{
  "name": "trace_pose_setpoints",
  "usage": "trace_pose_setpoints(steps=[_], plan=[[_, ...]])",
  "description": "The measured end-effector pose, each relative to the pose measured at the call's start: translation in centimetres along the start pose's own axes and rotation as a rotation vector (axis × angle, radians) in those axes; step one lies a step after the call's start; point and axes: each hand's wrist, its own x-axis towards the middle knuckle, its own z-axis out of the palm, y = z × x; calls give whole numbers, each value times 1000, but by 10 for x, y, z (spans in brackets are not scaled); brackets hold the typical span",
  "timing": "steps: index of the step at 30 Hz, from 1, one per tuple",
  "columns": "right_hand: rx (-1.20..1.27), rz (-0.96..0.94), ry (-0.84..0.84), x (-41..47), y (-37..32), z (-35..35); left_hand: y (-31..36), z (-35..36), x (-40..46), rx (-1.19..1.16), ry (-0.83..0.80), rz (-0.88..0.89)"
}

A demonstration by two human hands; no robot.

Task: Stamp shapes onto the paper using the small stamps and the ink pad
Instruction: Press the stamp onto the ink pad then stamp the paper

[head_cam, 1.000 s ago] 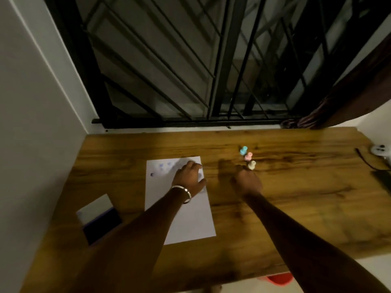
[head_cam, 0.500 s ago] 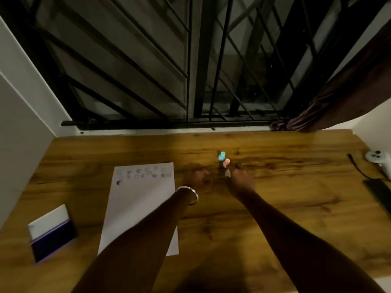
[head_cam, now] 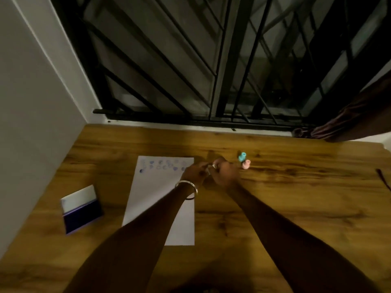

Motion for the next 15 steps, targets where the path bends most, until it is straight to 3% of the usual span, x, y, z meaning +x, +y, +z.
trace_pose_setpoints(steps=[7, 15], plan=[[136, -34, -64, -13, -93, 71, -71, -72, -51, 35, 151, -108], [120, -310, -256, -41, -193, 141, -158, -156, -120, 8, 234, -237]])
